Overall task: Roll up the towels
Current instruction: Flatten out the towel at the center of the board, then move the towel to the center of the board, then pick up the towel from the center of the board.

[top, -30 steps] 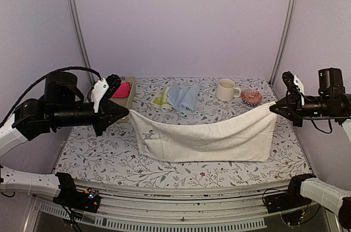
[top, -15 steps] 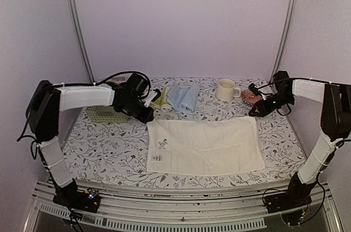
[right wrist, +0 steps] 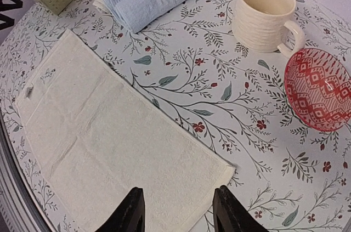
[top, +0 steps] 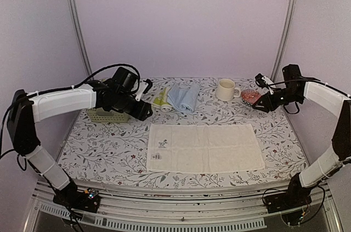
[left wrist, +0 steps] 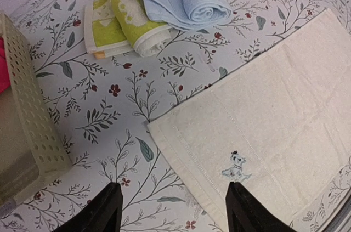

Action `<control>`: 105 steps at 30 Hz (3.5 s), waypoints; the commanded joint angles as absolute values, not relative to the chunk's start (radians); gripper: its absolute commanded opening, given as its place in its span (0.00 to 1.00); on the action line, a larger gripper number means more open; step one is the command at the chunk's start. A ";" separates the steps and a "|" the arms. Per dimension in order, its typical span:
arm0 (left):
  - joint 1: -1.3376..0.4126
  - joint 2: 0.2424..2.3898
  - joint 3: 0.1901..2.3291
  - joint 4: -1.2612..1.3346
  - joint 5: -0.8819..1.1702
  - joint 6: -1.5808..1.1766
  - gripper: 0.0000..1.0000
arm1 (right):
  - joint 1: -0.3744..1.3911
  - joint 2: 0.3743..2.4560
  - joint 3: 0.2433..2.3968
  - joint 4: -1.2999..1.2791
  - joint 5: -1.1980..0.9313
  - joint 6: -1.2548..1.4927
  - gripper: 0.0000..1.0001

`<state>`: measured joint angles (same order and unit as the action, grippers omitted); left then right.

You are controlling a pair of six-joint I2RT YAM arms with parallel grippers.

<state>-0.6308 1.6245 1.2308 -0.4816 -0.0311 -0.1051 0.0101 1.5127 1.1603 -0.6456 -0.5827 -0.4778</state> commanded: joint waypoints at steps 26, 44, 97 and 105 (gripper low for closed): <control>-0.829 1.506 0.764 -0.248 0.290 -0.260 0.23 | 0.123 1.268 0.674 -0.726 -0.454 -0.934 0.35; -0.860 1.546 0.594 -0.253 0.296 -0.421 0.20 | 0.146 1.427 0.639 -0.724 -0.368 -0.937 0.30; -0.541 1.711 0.917 -0.114 0.084 -0.421 0.39 | 0.070 2.054 1.343 -0.721 -0.468 -0.441 0.39; -0.542 1.716 0.934 -0.123 0.090 -0.418 0.39 | 0.081 2.036 1.340 -0.729 -0.439 -0.433 0.33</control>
